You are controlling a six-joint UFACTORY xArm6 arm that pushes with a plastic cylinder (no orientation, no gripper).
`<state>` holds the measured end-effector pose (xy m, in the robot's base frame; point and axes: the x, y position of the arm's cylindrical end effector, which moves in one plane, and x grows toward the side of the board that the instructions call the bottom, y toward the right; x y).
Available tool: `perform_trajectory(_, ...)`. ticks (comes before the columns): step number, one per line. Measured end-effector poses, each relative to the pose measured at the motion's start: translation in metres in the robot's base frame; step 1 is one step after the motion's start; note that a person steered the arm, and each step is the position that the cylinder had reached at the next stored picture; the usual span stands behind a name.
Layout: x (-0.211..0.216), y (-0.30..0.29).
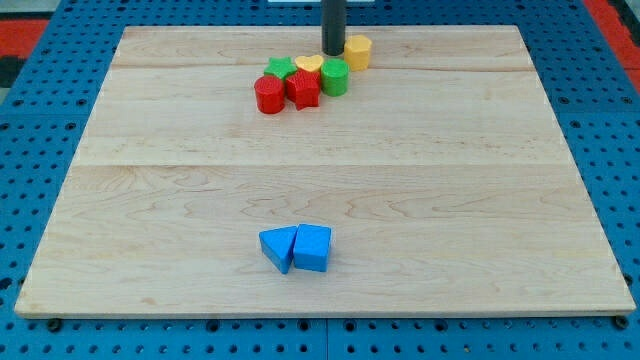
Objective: Keep the yellow hexagon vertically above the blue triangle
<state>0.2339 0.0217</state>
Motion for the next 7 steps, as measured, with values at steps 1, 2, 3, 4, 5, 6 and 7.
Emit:
perform_trajectory(1,-0.026,0.004)
perform_trajectory(2,0.001,0.053)
perform_trajectory(3,0.009,0.034)
perform_trajectory(4,0.01,0.045)
perform_trajectory(5,0.021,0.039)
perform_trajectory(6,0.021,0.008)
perform_trajectory(7,0.037,0.019)
